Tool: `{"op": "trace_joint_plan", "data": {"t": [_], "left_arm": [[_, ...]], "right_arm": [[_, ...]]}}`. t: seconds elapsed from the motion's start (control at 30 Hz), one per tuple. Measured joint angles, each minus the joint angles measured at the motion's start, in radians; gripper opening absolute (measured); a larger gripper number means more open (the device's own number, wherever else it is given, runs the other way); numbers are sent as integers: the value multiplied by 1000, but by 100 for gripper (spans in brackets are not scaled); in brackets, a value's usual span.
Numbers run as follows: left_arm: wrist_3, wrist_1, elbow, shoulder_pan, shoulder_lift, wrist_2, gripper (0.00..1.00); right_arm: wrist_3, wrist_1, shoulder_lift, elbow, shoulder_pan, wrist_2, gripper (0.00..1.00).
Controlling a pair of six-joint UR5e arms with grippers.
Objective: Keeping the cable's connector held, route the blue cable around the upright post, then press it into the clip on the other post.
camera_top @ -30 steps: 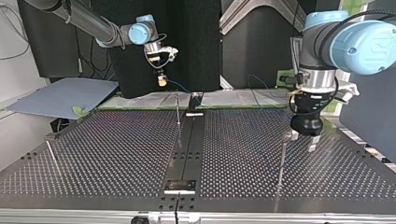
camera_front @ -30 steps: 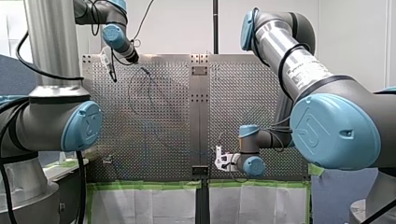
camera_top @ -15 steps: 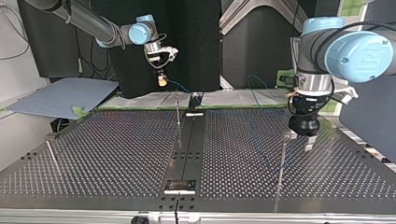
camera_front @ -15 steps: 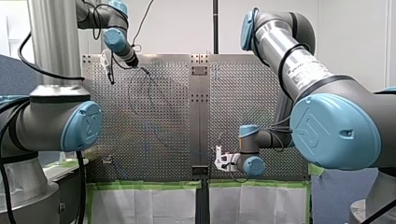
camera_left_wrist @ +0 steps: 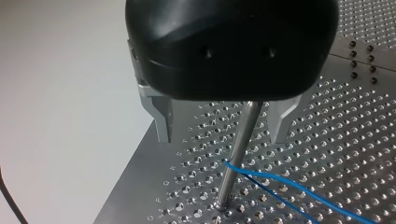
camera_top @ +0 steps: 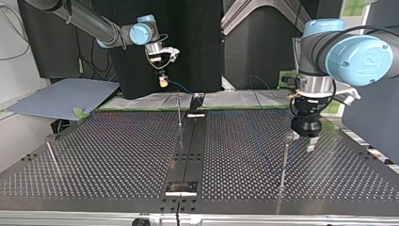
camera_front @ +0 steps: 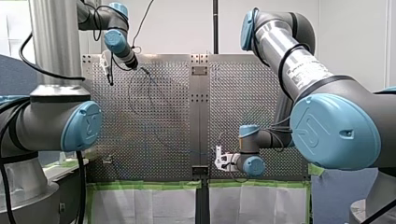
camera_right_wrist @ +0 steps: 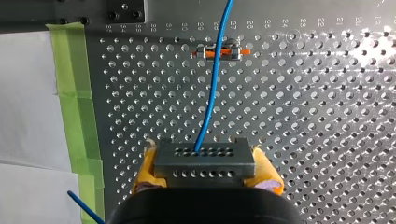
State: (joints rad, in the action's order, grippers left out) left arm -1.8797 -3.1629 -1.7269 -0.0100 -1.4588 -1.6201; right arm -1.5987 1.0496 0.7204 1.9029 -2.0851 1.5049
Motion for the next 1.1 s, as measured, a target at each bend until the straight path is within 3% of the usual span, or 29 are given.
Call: {"op": "trace_joint_plan", "data": {"t": [1.1], "left_arm": [[11,-19,0,-3,0,-20,99]], "right_arm": [[-4,4,0,0,0,0,0]]}}
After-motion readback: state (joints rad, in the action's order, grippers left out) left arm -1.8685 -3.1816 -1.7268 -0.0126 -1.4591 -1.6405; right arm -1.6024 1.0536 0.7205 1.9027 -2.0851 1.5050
